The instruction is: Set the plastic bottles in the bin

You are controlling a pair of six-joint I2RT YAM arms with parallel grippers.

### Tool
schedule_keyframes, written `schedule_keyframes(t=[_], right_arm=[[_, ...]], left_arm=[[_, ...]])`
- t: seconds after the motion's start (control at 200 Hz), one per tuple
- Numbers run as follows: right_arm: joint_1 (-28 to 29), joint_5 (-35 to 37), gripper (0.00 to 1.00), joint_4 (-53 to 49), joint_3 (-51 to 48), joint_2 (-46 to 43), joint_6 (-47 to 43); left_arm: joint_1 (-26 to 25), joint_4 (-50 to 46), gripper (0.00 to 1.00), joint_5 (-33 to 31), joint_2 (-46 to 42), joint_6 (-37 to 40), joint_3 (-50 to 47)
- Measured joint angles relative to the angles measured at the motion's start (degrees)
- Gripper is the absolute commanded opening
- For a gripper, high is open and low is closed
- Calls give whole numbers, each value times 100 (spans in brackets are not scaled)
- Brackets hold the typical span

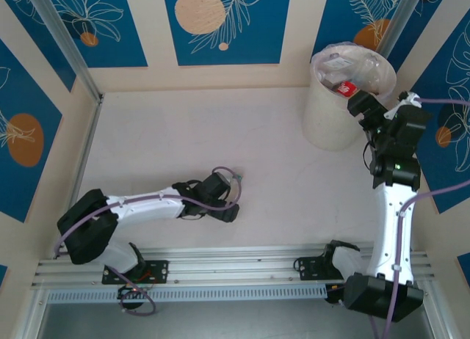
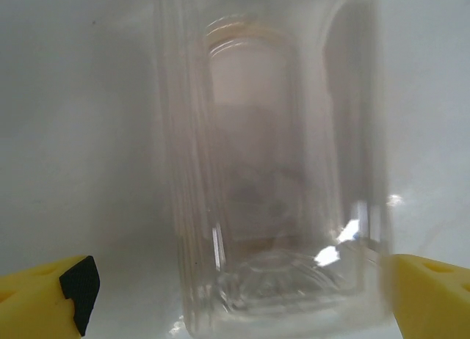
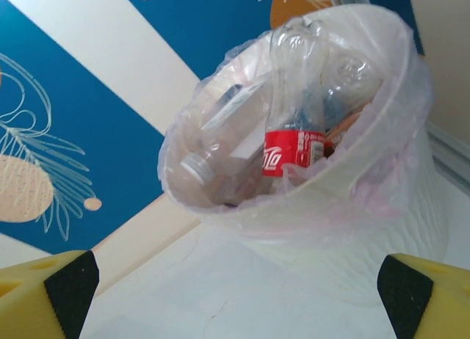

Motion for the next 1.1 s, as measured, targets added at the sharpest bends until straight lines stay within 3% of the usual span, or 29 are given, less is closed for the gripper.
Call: schedule_keyframes(t=[0.325, 0.465, 0.65, 1.1], right_arm=[[-4, -1187, 99, -96, -125, 214, 205], [-4, -1705, 99, -35, -337, 210, 225], [33, -2214, 100, 2, -688, 219, 289], [1145, -2105, 99, 17, -723, 503, 260]], left_arm=[[-70, 260, 93, -520, 579, 190, 120], [-81, 457, 84, -525, 741, 260, 122], [-118, 535, 64, -457, 820, 426, 195], [-131, 964, 38, -415, 490, 789, 92]])
